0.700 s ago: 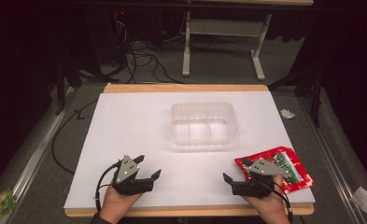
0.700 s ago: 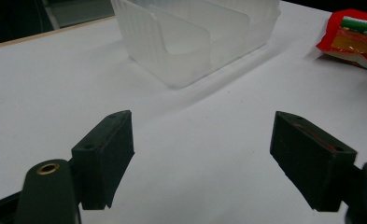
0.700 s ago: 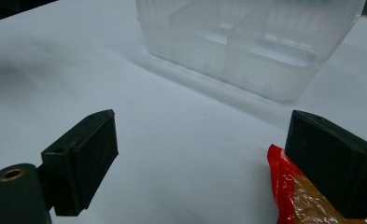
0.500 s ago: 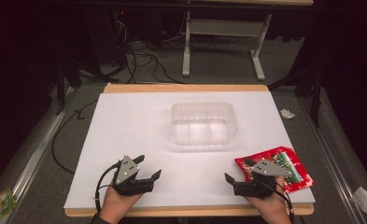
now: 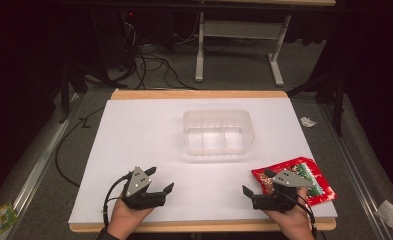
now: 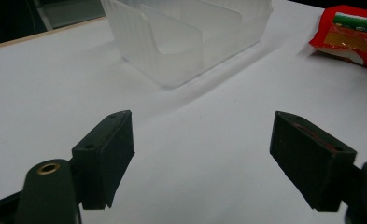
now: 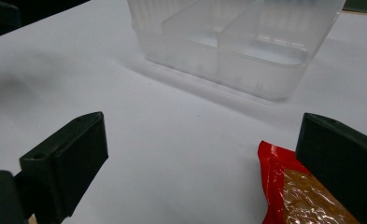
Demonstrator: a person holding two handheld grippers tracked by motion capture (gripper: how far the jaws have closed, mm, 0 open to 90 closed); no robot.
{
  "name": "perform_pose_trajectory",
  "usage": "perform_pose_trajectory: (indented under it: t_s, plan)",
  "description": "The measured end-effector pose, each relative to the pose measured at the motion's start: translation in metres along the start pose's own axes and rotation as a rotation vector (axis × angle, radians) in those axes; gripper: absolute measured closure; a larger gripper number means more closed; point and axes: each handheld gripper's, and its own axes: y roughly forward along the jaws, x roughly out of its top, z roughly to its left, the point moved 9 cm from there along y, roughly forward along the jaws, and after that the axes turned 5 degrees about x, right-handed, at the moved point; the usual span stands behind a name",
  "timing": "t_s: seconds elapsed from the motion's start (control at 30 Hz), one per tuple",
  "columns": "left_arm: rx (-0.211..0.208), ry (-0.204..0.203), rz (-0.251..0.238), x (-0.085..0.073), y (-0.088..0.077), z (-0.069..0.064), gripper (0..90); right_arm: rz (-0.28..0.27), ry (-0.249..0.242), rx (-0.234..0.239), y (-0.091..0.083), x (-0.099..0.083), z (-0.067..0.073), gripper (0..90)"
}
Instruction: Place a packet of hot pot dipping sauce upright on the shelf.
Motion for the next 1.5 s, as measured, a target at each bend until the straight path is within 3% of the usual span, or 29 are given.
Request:
perform_pose_trajectory:
  t_s: [0.23,0.73,0.97,1.5]
  plan:
    - [-0.002,0.0,0.001,0.0,0.0,0.0,22.3,-0.005,0.032,0.002,-0.006,0.001,-0.006,3.3]
    - [-0.004,-0.002,-0.001,0.0,-0.001,0.001,22.3,0.001,0.026,-0.089,-0.028,-0.006,-0.039,5.9]
    - [-0.002,-0.004,-0.004,0.001,0.0,0.003,22.3,0.012,0.07,-0.117,-0.038,-0.011,-0.055,6.2]
    - [-0.022,-0.002,0.0,0.006,0.011,0.0,22.4,0.01,0.179,-0.242,-0.079,-0.036,-0.105,5.6]
